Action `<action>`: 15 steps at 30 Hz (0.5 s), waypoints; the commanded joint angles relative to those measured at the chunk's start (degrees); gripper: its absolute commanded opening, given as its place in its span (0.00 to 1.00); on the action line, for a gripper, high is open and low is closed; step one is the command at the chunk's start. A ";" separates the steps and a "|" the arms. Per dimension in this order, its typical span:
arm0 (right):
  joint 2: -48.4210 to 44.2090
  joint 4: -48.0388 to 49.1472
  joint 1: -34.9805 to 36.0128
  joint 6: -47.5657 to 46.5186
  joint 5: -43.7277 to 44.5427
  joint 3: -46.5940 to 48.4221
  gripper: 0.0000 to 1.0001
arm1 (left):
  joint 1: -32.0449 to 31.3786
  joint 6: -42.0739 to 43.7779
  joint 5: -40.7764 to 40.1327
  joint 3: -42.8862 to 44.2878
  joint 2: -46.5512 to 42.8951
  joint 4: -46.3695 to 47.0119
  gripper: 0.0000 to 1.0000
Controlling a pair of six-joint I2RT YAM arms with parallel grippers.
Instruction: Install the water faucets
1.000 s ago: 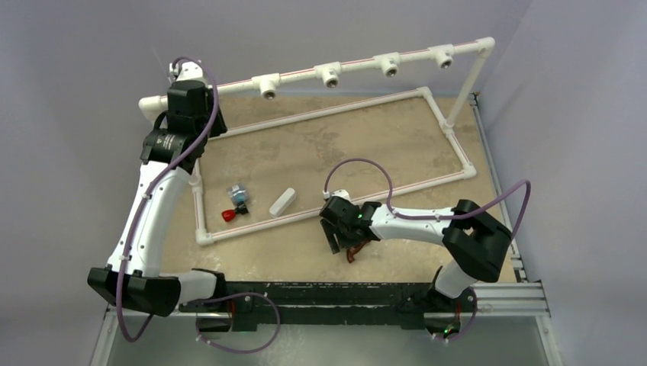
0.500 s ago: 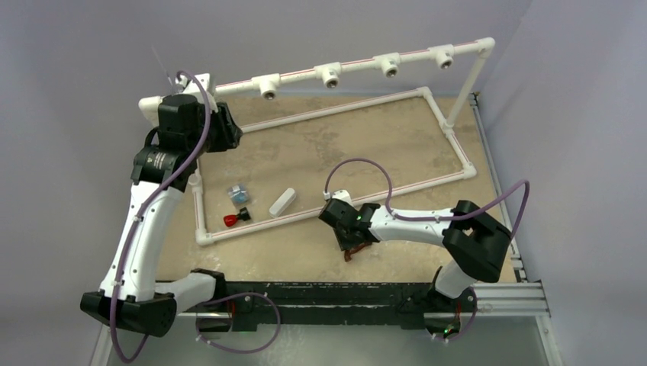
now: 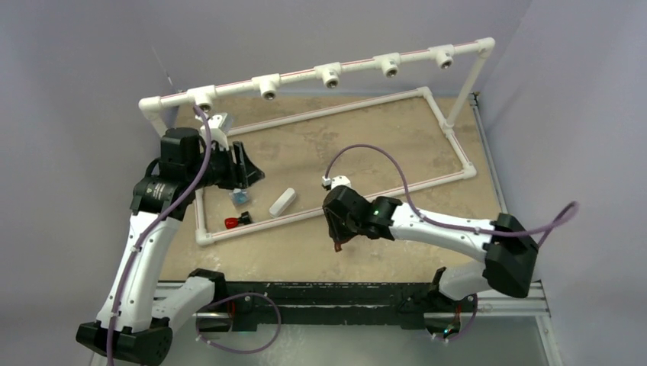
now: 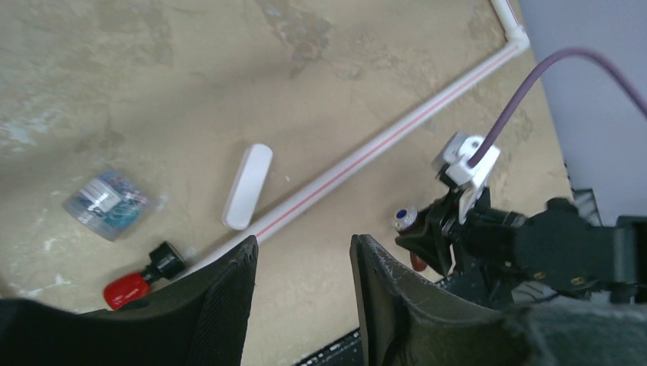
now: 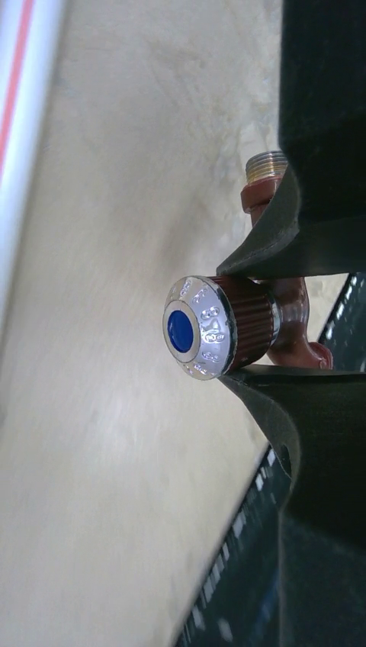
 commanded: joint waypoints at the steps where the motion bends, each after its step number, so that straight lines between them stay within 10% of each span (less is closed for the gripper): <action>1: -7.42 5.06 0.42 -5.20 -7.91 4.15 0.00 | 0.20 -1.83 10.35 -4.25 -1.32 1.11 0.49; 15: -18.08 18.17 0.42 -16.61 -33.22 4.34 0.00 | 0.20 -5.57 22.79 -16.42 -7.43 7.92 0.64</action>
